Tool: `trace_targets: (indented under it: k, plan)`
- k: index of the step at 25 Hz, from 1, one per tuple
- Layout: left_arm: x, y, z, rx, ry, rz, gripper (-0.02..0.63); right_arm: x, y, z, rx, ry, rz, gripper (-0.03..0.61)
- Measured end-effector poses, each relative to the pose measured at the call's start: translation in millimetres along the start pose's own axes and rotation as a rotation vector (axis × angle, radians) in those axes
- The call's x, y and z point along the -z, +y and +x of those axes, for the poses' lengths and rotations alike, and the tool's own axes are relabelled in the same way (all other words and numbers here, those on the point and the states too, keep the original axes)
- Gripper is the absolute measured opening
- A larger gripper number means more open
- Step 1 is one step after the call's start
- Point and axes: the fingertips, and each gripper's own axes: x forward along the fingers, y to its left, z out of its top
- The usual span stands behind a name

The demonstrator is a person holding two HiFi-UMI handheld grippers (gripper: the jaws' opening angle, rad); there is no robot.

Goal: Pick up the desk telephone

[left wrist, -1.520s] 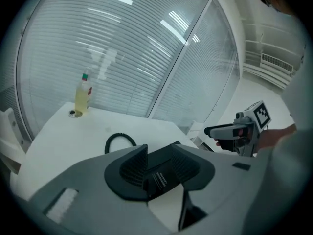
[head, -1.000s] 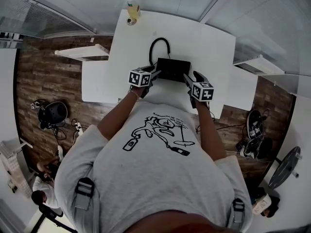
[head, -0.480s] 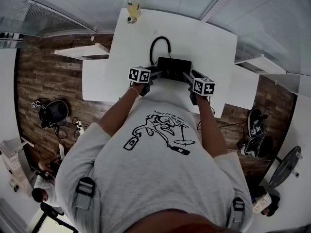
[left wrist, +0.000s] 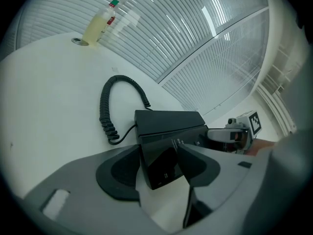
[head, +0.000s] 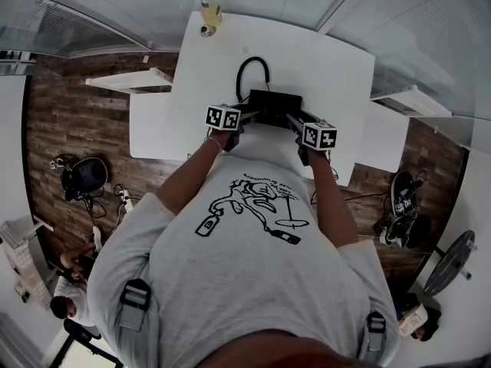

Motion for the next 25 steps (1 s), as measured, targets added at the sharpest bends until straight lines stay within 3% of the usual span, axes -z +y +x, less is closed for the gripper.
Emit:
trace_targets:
  k: [10, 25]
  plan:
    - [-11.2, -12.6, -8.7, 0.002, -0.028, 0.002, 0.236, -4.0, 2.0, -8.8, 0.009, -0.011, 0.003, 0.207]
    - [-40.7, -50.5, -45.1, -0.047, -0.048, 0.074, 0.235, -26.4, 22.6, -41.4, -0.036, -0.076, 0.018, 0.208]
